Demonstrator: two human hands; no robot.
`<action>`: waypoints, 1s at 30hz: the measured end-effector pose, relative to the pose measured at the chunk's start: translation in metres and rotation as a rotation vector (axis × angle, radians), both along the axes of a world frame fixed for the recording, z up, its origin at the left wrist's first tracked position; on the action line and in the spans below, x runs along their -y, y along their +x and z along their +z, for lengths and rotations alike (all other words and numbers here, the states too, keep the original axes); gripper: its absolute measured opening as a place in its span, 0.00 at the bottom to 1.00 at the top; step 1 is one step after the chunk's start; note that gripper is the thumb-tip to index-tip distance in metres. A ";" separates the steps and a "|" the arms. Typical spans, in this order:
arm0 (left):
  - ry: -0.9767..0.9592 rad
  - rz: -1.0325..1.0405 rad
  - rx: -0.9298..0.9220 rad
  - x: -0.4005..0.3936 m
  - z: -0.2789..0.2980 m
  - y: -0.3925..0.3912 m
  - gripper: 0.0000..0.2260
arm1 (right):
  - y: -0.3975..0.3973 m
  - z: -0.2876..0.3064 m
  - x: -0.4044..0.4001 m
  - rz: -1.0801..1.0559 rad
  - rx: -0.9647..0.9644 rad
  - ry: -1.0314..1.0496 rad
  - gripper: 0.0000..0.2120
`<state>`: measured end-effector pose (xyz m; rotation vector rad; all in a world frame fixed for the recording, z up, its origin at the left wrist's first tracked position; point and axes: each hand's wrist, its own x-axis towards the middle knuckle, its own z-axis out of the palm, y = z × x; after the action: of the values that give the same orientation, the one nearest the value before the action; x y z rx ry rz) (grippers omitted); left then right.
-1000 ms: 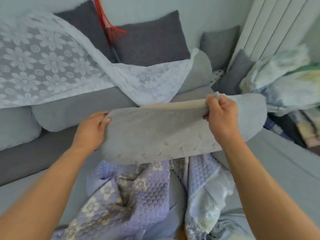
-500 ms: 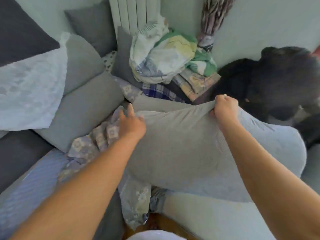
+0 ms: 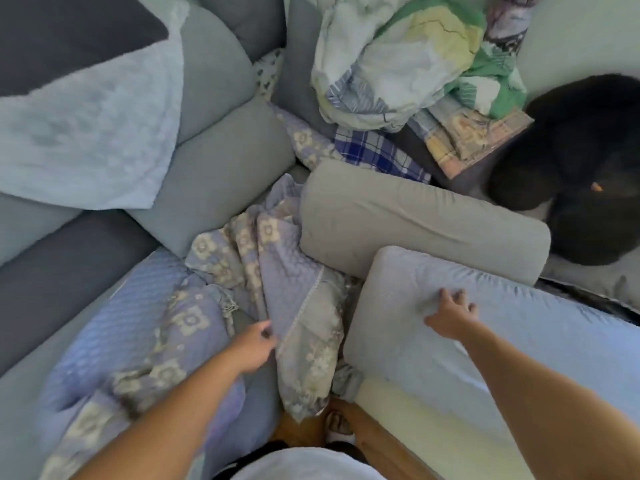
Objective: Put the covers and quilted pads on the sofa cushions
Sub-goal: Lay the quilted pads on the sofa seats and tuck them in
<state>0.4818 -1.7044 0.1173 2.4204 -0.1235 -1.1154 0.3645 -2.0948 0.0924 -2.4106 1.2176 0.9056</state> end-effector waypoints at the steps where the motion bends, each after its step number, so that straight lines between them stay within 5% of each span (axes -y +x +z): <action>1: 0.018 0.060 0.019 -0.028 0.001 -0.001 0.21 | 0.017 0.003 -0.019 -0.018 -0.061 -0.037 0.39; 6: 0.042 0.268 -0.013 -0.180 -0.005 -0.047 0.10 | 0.105 0.011 -0.131 0.217 -0.026 -0.072 0.35; 12: 0.143 0.646 -0.018 -0.372 -0.021 -0.151 0.18 | 0.187 0.013 -0.354 0.607 0.114 0.148 0.24; 16: 0.201 0.827 -0.093 -0.494 -0.059 -0.220 0.20 | 0.190 -0.005 -0.519 0.840 0.035 0.236 0.18; 23: 0.309 0.843 -0.229 -0.623 -0.112 -0.252 0.17 | 0.144 -0.073 -0.713 1.059 -0.068 0.414 0.13; 30: 0.443 0.643 -0.002 -0.669 -0.266 -0.162 0.33 | 0.157 -0.190 -0.869 1.451 0.307 0.483 0.14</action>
<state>0.3199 -1.0358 -0.1488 2.5230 0.9249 -0.8970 0.5213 -1.2254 -0.0977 -2.5548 -0.9700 0.8537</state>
